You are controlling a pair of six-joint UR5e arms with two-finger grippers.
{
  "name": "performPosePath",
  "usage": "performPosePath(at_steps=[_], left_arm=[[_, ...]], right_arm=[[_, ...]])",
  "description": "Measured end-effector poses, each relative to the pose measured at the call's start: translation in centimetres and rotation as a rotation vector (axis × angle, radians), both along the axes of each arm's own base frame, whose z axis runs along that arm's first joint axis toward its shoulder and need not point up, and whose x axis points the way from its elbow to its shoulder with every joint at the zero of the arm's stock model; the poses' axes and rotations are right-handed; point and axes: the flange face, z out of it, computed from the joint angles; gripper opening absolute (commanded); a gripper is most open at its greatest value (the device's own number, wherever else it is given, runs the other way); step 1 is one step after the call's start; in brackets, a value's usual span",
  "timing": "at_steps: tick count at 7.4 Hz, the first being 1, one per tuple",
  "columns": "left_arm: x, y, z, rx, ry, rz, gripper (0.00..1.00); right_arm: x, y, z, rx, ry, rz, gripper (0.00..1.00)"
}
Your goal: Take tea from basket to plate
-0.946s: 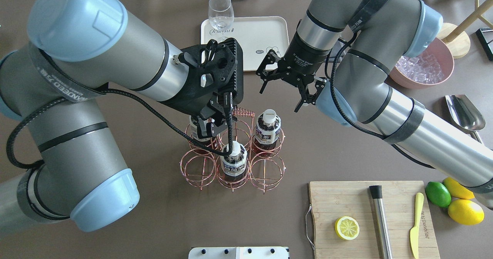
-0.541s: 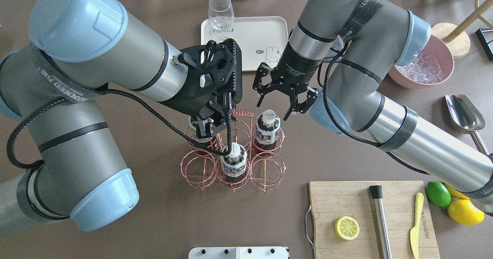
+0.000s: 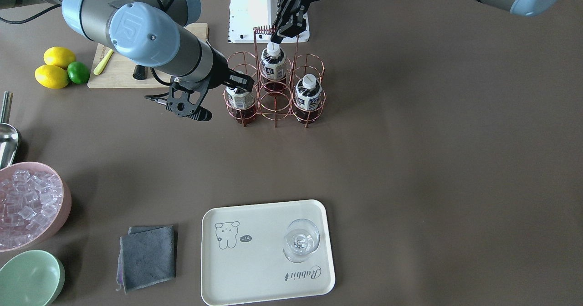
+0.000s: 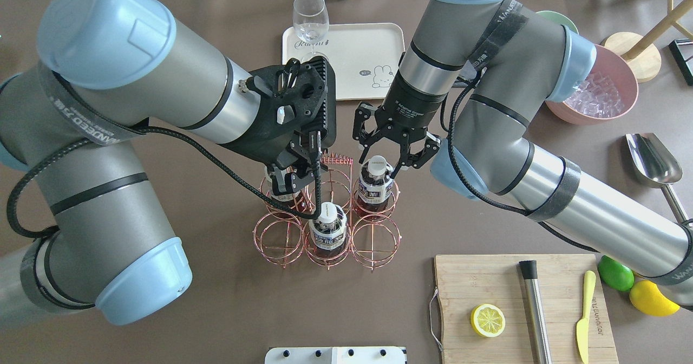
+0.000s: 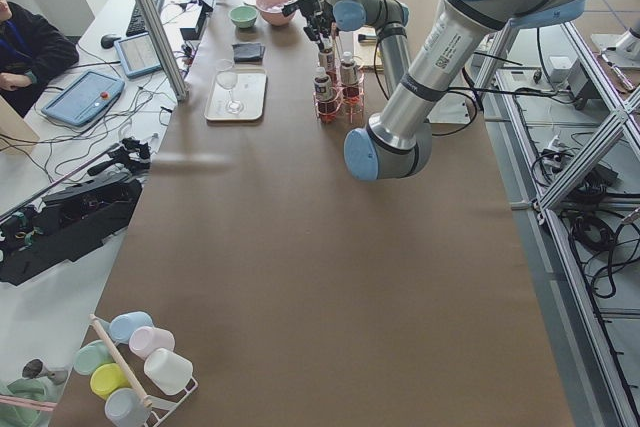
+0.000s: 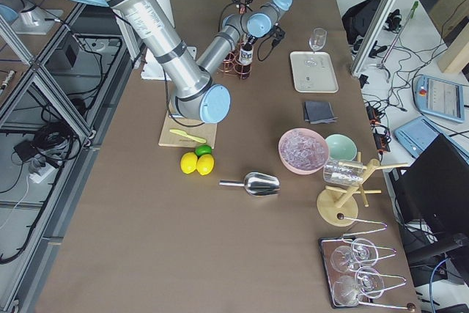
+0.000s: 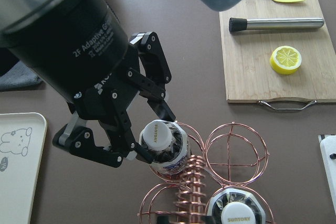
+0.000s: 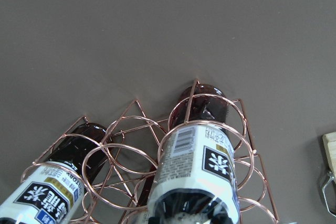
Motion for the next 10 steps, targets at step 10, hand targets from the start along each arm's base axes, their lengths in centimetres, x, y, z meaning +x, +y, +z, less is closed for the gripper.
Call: performPosePath(at_steps=[10], left_arm=[[0.0, 0.2, -0.1, 0.001, 0.004, 0.002, 0.00]], right_arm=[[12.3, -8.0, -4.6, -0.112, -0.173, 0.063, 0.00]])
